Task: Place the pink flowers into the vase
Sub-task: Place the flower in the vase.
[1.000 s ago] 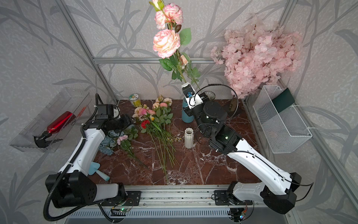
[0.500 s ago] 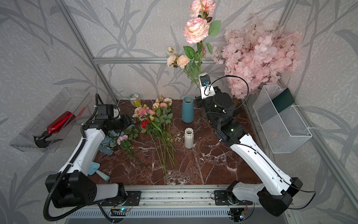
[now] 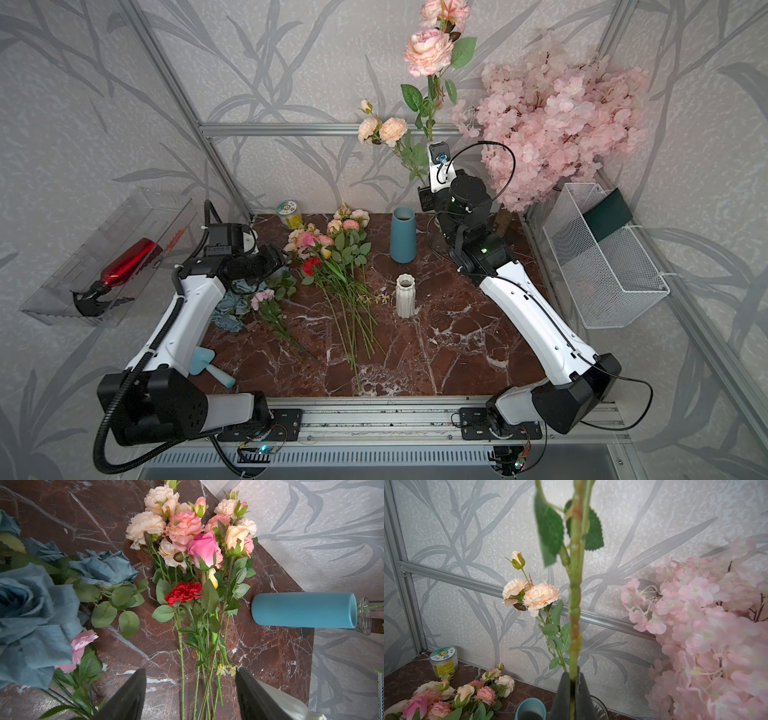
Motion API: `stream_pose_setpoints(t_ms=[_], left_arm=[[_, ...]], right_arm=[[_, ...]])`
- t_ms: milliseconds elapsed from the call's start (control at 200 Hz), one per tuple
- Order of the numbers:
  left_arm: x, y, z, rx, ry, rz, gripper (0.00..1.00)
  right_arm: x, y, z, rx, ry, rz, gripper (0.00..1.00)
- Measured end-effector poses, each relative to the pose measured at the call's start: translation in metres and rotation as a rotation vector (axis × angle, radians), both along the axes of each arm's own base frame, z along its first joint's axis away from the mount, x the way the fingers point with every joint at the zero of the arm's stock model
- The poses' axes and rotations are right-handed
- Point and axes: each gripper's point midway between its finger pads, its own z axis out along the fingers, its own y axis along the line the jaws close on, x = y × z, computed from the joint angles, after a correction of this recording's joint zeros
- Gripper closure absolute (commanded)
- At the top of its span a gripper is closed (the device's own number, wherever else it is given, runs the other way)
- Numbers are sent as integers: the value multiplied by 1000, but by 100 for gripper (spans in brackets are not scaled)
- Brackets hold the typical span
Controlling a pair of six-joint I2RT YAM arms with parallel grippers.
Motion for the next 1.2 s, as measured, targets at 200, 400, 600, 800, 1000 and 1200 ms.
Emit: stream_pose_setpoints(t_ms=[200,400,600,800,1000,1200], left_arm=[[0,3,0,0,0,7,31],[0,4,0,-2,-1,10,31],[-1,4,-2,-3,5,10,31],[-1,4,-2,-3,4,11,31],[-1,5,-2,-3,4,14,31],[-1,5,-2,-3,4,15,31]], right_arm=[[10,3,9,16,-14,18,100],[21,4,11,22,-18,27,100],[30,3,10,23,-15,25,100],[37,2,13,24,-22,26,100],[41,2,16,28,-33,26,100],[45,2,19,32,-43,28,100]])
